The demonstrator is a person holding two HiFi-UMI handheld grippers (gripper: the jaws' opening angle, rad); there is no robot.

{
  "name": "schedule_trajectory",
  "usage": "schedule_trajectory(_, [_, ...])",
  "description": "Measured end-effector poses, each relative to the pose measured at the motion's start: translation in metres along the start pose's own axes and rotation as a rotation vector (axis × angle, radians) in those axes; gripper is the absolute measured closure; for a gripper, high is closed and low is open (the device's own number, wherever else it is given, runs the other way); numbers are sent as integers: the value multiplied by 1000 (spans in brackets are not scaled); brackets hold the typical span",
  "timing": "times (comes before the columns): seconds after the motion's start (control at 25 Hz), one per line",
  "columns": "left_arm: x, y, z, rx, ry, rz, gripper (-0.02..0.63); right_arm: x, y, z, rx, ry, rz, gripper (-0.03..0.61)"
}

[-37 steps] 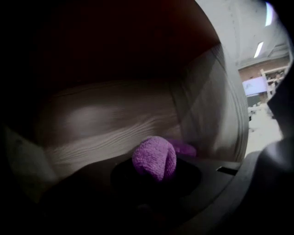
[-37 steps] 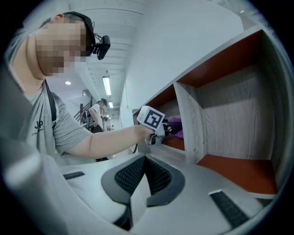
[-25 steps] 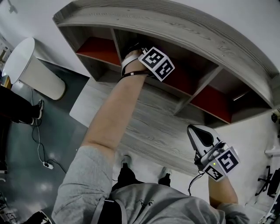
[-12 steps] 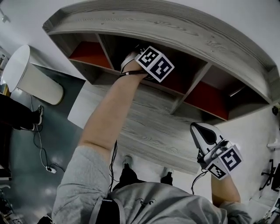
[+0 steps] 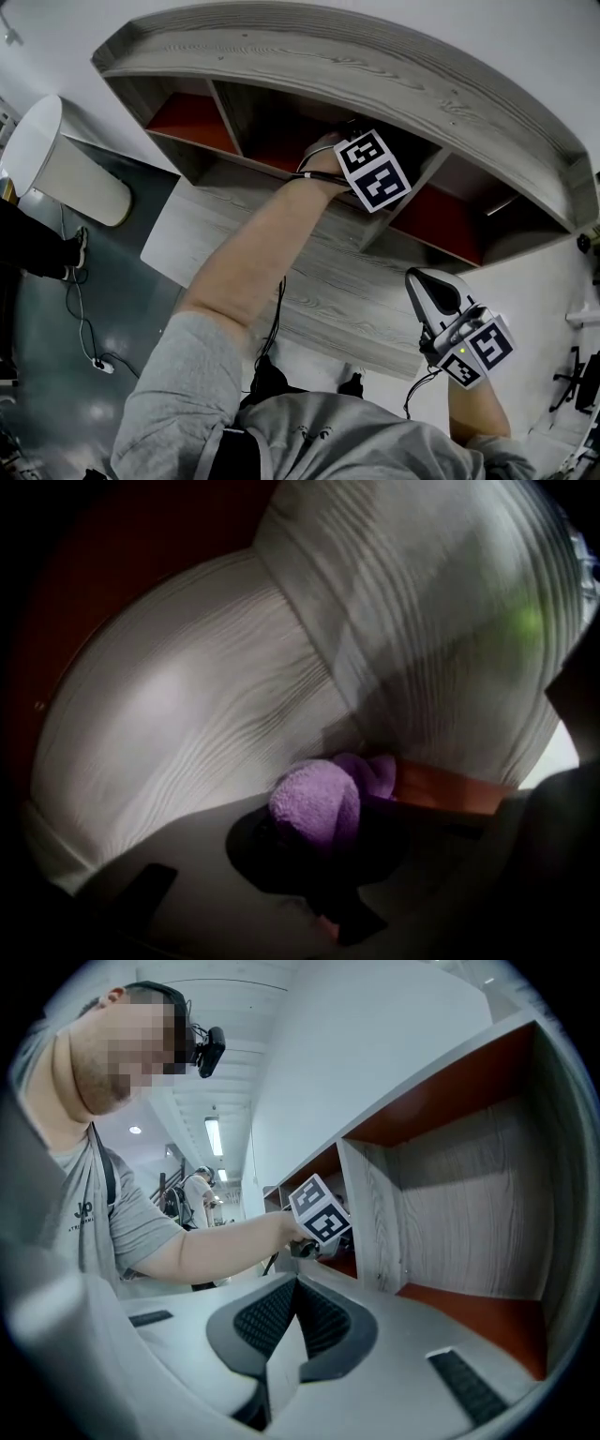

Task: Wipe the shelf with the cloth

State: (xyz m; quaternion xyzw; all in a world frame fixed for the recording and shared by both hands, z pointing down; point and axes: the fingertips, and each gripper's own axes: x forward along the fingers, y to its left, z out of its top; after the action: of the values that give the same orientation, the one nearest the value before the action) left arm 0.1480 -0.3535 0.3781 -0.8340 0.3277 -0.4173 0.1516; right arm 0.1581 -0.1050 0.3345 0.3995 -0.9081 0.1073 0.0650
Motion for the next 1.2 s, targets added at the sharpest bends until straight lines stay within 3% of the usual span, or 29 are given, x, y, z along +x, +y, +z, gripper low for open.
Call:
schedule_trajectory(0.16, [-2,-12,14,80,-67,-39,541,1,-1,4,-3,1,0,557])
schedule_trajectory(0.36, [-14,-38,49,159,-229,-113,545,7,2,13,-16,4,-7,557])
schedule_trajectory(0.48, [-15,-38,52,163,-258,-105,541,14,8,22,-31,10,-21,557])
schedule_trajectory(0.68, [-43,-12,29,-50,-393,-120,538,29,20,39,-7,-8,-77,557])
schedule_trajectory(0.84, [-82,9,17,-270,-573,-248,538,28,29,44,66,-66,-165,557])
schedule_trajectory(1.0, [-116,32,36,-419,-794,-324,538,19,34,37,91,-97,-257,557])
schedule_trajectory(1.2, [-124,43,61,-548,-921,-357,538,13,36,25,119,-127,-240,557])
